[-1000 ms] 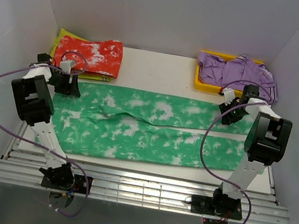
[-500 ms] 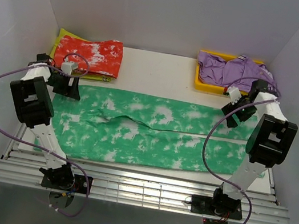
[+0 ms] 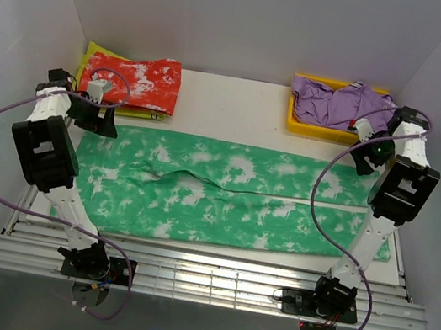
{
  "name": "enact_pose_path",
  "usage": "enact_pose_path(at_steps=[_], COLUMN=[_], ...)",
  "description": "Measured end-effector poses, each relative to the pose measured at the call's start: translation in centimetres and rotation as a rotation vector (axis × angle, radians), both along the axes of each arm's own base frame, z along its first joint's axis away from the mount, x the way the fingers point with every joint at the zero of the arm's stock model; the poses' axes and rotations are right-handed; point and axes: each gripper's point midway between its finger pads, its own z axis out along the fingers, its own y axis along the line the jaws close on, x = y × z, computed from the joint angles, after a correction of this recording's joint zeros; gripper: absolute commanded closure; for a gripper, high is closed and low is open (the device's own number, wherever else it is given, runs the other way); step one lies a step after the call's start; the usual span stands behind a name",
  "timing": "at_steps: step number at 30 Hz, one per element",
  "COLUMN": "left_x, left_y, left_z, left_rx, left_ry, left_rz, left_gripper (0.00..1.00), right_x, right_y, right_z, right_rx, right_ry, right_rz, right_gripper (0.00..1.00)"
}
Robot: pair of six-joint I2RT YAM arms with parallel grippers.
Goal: Fold and stack the trousers
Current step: Flatten the trousers out, then fold the trousers
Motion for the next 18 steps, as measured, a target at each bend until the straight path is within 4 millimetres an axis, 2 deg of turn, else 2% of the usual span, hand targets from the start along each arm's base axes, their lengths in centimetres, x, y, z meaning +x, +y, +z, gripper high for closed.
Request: enact_pose_path(at_steps=[7, 10, 11, 12, 14, 15, 16, 18], left_x=[-2.2, -2.4, -2.3, -2.1, -1.0, 0.0, 1.1, 3.3], left_y=[-0.8, -0.2, 0.3, 1.1, 3.1, 4.4, 5.6, 8.1], left_z=[-1.8, -1.8, -1.6, -1.1, 0.4, 1.4, 2.4, 4.5], left_rx=[-0.028, -0.035, -0.035, -0.032, -0.018, -0.004, 0.019, 0.070], left_ry=[0.054, 0.055, 0.048, 0.033, -0.010, -0.047, -0.088, -0.175], left_rz=[0.009, 0.032, 0.042, 0.053, 0.069, 0.069, 0.057, 0.019], left_gripper=[0.03, 0.05, 0.06, 0.06, 0.07, 0.07, 0.07, 0.07], right_x=[0.9, 1.1, 1.0, 0.9, 0.3, 0.1, -0.3, -0.8], right_y=[-1.2, -1.5, -1.5, -1.3, -1.0, -0.8, -0.6, -0.5], right_z=[-2.3, -3.3, -3.4, -3.5, -3.7, -3.7, -3.7, -3.8], right_rx=[-0.012, -0.021, -0.022, -0.021, -0.030, -0.039, -0.048, -0.075], right_ry=[-0.011, -0.013, -0.013, -0.015, -0.010, -0.008, -0.005, -0.003], right_rz=[0.015, 0.055, 0.064, 0.110, 0.182, 0.218, 0.254, 0.304], right_gripper=[0.30, 0.40, 0.45, 0.55, 0.68, 0.84, 0.90, 0.92])
